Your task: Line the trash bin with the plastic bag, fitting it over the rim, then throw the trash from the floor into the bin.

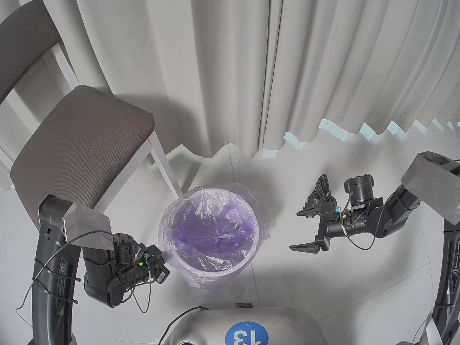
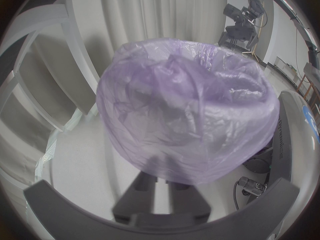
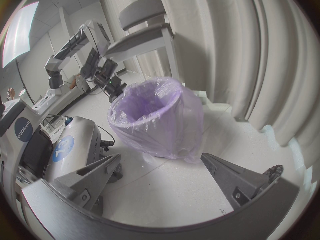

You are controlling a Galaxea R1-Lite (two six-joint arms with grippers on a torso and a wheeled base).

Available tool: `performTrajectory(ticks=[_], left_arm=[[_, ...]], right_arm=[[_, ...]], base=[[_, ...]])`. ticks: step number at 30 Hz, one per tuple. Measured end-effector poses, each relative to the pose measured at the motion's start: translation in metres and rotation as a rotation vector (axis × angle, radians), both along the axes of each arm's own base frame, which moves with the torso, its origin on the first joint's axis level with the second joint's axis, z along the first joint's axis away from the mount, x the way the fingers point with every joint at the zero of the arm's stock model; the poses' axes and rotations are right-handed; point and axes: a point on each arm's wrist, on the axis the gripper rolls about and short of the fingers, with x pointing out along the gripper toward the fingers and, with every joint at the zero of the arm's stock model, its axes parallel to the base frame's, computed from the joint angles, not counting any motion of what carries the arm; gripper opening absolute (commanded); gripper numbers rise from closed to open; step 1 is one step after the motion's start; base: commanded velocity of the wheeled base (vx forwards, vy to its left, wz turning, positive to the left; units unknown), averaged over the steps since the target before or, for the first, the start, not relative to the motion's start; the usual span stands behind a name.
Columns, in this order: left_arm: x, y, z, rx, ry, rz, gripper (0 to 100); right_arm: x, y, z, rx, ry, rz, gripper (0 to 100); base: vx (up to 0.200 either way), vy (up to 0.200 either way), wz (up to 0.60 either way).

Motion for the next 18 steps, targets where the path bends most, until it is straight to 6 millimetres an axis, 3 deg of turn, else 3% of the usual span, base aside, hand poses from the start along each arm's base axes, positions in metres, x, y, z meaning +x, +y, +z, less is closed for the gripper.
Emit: performTrajectory(ticks=[9,14,15,18], left_arm=[[0.018,0.002,-0.008,0.03,0.124,0.012,0],[0.038,0.003,0.0,0.033,0.1,0.005,0],[0.04,0.004,0.001,0.032,0.091,0.003,100],[0.039,0.007,0.004,0.023,0.082,-0.018,100]], right_arm=[[-0.002,0.004,0.018,0.017,-0.041,0.011,100],[-0.001,0.011,0.019,0.02,-0.047,0.027,100],[-0.001,0.012,0.019,0.02,-0.047,0.027,100],[-0.002,0.013,0.018,0.019,-0.042,0.031,100]], base=[[0.0,0.0,0.0],[0.0,0.0,0.0],[0.0,0.0,0.0],[0.0,0.0,0.0]])
